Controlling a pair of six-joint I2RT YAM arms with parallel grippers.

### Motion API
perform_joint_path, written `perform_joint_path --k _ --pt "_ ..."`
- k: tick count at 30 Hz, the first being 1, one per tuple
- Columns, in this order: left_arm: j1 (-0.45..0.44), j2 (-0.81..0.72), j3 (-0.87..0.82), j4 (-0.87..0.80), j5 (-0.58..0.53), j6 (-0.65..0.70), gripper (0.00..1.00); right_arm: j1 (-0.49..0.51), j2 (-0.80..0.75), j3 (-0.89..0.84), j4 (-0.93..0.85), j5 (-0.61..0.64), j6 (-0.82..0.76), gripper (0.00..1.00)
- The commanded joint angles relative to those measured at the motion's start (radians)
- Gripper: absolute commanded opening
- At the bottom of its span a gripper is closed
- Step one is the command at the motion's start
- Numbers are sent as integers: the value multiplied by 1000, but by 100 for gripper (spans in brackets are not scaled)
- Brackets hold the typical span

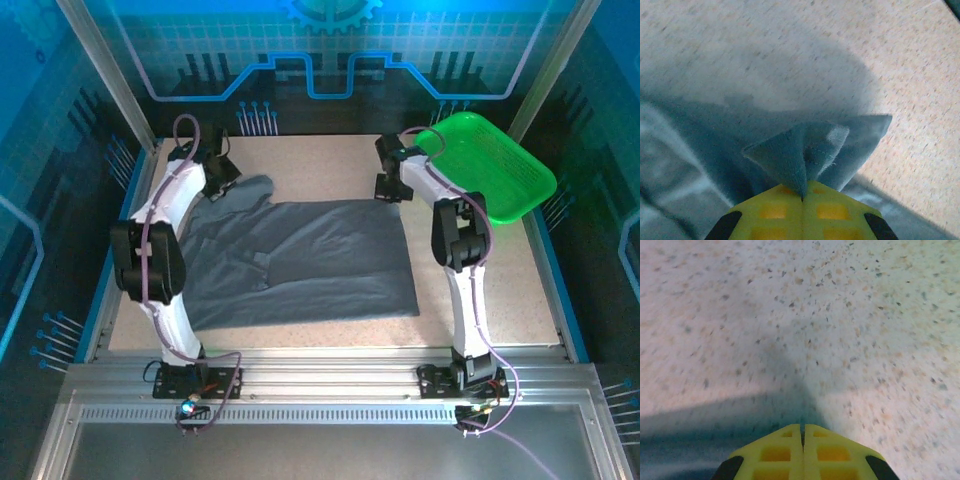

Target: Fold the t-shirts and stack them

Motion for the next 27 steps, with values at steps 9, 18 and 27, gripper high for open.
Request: perform_joint_path --k 9,18,27 --pt "58 -486 -425 -1 -122 -150 0 40 -398 -399 193 2 -41 0" --pt "99 -779 -692 -114 -176 -179 0 45 -545 -679 226 -22 16 0" --pt "109 -927 -828 -208 -261 -219 0 65 -580 -776 206 -30 41 0"
